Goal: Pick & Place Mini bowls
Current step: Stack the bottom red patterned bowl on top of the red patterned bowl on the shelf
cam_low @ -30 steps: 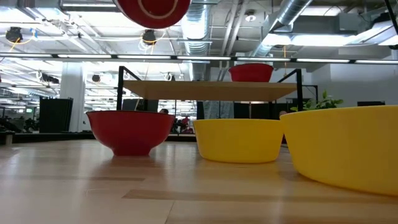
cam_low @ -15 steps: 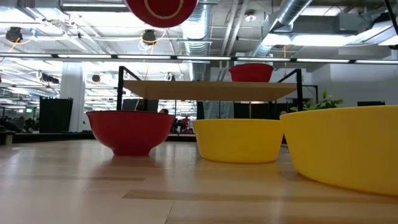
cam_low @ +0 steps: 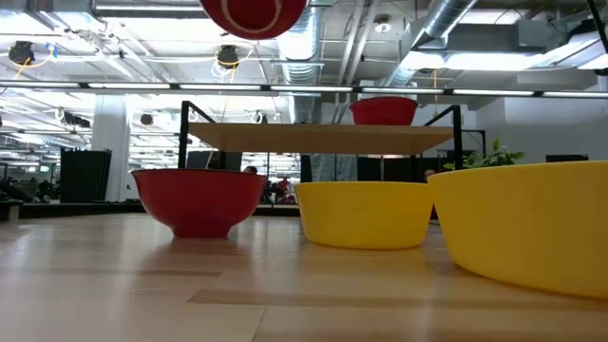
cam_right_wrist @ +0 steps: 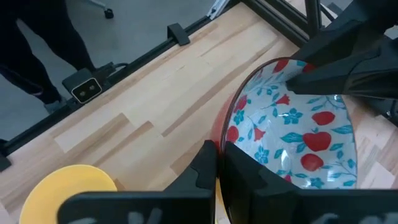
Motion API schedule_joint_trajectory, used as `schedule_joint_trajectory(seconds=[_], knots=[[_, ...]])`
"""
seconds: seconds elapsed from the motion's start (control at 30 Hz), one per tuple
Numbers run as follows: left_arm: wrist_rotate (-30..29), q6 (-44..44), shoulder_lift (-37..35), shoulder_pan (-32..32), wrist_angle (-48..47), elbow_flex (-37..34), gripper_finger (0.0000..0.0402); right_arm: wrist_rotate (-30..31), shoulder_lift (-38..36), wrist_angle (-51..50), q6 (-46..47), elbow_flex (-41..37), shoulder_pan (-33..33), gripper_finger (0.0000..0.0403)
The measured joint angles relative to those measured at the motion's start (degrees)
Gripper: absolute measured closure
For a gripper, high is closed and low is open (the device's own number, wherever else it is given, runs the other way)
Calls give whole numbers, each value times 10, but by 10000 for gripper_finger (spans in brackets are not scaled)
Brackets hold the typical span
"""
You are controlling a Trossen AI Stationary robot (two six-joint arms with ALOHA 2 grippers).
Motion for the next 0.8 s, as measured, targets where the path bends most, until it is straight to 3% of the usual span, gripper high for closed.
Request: schedule_joint_trajectory(seconds=[0.47,0.8], knots=[[-60,-1,0,0,27,-1,297,12,0,7,1,0,-3,401],[-67,-44,-3,-3,36,-1,247,10,-1,-4,9,1,-3,401]])
